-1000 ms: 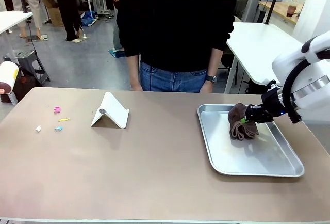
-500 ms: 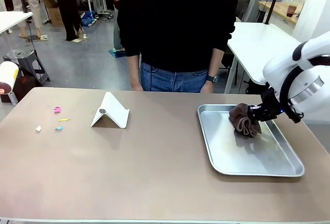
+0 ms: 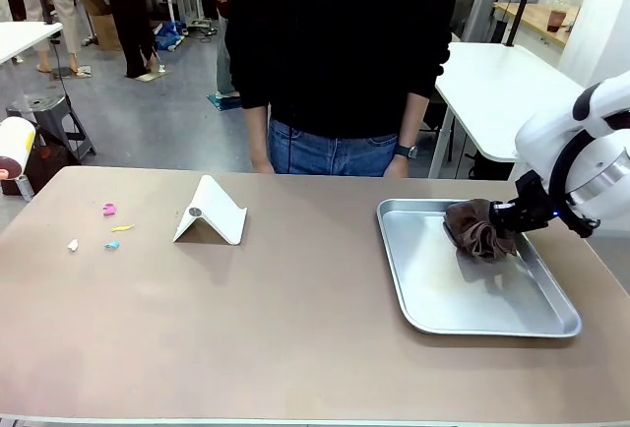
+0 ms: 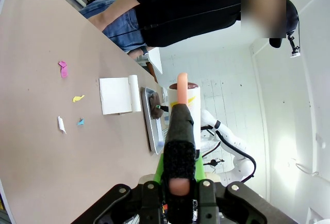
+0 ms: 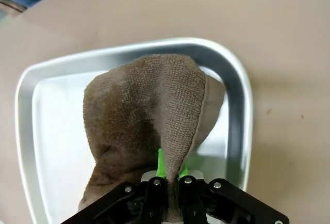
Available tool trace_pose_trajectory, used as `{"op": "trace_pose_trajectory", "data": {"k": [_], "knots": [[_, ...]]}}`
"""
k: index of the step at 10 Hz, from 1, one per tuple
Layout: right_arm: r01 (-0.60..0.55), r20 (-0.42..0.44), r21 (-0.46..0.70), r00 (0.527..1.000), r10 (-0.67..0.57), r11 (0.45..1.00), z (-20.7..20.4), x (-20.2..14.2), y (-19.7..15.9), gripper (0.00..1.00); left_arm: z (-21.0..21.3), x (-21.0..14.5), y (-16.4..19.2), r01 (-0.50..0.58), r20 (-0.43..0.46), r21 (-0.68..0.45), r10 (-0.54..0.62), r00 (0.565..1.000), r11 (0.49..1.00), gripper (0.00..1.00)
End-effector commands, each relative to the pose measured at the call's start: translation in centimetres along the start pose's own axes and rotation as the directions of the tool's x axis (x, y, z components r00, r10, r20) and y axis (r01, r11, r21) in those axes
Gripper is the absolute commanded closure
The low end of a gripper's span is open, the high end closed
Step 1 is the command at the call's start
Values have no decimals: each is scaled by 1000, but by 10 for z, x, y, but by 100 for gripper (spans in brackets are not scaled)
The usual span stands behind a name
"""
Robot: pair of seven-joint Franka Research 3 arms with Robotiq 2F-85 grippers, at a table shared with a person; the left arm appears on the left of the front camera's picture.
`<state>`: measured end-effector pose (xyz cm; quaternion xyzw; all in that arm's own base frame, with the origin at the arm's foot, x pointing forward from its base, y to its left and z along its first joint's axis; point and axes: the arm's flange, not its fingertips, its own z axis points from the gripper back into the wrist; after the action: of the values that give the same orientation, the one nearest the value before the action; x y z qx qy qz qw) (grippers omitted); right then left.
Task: Clean the surface of the table.
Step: If a person points to the right, clean the right side of the table with your right hand, and if they point to the left, clean the left side with your left hand.
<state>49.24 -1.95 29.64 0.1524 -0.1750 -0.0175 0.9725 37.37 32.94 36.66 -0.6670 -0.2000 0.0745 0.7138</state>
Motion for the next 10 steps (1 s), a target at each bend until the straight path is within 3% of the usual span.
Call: {"op": "trace_pose_trajectory", "data": {"k": [1,10], "knots": [[5,-4,1,1000,-5,1000,4,-1,9,93,0,-2,-5,6,-1,-2,-6,1000,1000,100],[-135,-81,152,986,148,979,-30,-1,73,93,0,-2,-5,6,-1,-2,-6,1000,1000,100]]}}
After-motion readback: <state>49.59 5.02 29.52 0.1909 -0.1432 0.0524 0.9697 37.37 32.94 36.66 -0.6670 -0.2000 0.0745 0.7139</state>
